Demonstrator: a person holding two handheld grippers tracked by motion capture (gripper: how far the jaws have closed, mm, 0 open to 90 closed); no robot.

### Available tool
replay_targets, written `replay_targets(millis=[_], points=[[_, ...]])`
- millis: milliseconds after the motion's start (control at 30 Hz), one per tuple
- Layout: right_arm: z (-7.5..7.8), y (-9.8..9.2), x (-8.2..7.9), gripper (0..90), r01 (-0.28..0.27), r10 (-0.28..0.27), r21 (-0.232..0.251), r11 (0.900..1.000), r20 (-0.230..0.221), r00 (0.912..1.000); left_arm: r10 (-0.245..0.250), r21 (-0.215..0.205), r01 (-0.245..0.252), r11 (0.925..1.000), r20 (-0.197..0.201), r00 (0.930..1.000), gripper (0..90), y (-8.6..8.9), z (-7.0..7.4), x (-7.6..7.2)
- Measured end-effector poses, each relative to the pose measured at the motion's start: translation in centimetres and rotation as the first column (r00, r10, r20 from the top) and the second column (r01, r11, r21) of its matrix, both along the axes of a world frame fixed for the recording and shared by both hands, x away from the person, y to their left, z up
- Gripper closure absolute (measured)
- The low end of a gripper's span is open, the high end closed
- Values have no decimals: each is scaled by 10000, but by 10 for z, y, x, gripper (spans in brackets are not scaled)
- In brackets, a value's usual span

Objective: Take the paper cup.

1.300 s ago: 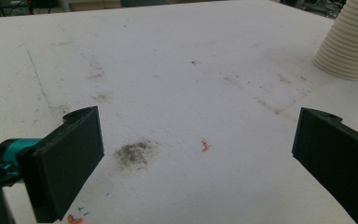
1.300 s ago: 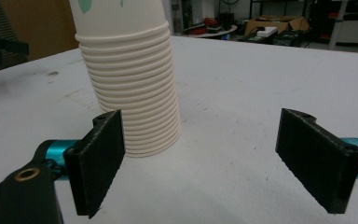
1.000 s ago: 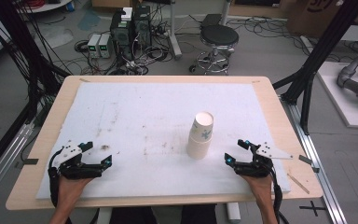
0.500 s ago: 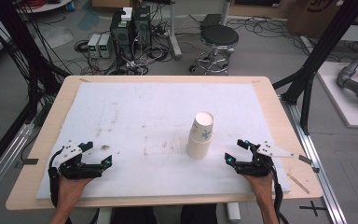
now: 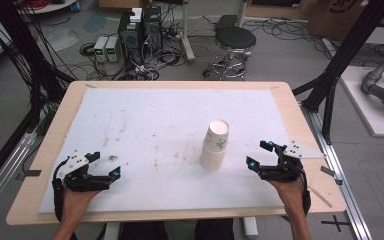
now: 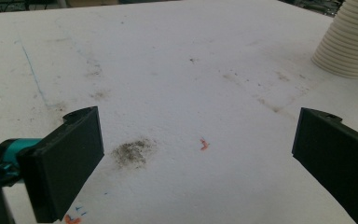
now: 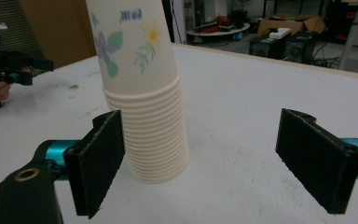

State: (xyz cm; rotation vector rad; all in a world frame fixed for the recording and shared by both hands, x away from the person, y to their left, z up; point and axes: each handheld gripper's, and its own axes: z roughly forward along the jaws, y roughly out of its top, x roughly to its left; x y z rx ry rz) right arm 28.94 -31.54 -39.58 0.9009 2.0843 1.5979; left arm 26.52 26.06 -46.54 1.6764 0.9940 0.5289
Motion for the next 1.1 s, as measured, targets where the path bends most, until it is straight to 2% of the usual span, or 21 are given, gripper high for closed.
replay_targets(millis=[300,400,433,500,567,667,700,733,800,867,900,967,1000,1033,1067,1100], points=[[50,10,8,156,-472,474,-375,9982,62,9989,-36,4,36,10000,-33,10000,19,0,0,0],[63,14,11,155,-563,567,-516,9971,63,9984,-57,7,57,10000,-47,10000,19,0,0,1],[63,14,11,155,-563,567,-516,9971,63,9984,-57,7,57,10000,-47,10000,19,0,0,1],[74,18,15,156,-747,746,-704,9947,-41,9972,-72,-6,72,10000,-90,9999,19,0,0,1],[78,20,17,156,-848,844,-837,9929,-82,9964,-71,-22,71,10000,-95,9999,19,0,0,1],[97,32,25,155,-1276,1239,-1266,9837,-367,9916,-84,-11,84,10000,-105,9999,19,0,0,1],[97,32,25,155,-1276,1239,-1266,9837,-367,9916,-83,-22,83,10000,-101,9999,19,0,0,1],[106,38,31,156,-1482,1407,-1568,9764,-578,9884,-102,-22,102,9999,-105,9999,19,0,0,1],[114,46,36,156,-1695,1562,-1898,9671,-830,9842,-106,-30,106,9999,-100,9999,19,0,0,1],[120,52,41,156,-1866,1673,-2140,9589,-1051,9803,-123,-24,123,9999,-120,9999,19,0,0,1],[120,52,41,156,-1866,1673,-2140,9589,-1051,9803,-127,-17,127,9999,-116,9999,19,0,0,1],[126,61,48,156,-2151,1864,-2480,9446,-1343,9733,-175,23,175,9998,-140,9997,19,0,0,2],[126,61,48,156,-2151,1864,-2480,9446,-1343,9733,-175,23,175,9998,-140,9997,19,0,0,2],[127,64,50,156,-2265,1932,-2645,9374,-1460,9702,-169,7,170,9999,-158,9997,19,0,0,2],[130,71,55,156,-2430,1991,-3058,9206,-1678,9655,-177,11,177,9998,-182,9997,19,0,0,2],[131,75,57,156,-2540,2037,-3216,9122,-1818,9620,-177,11,177,9998,-182,9997,19,0,0,2]])
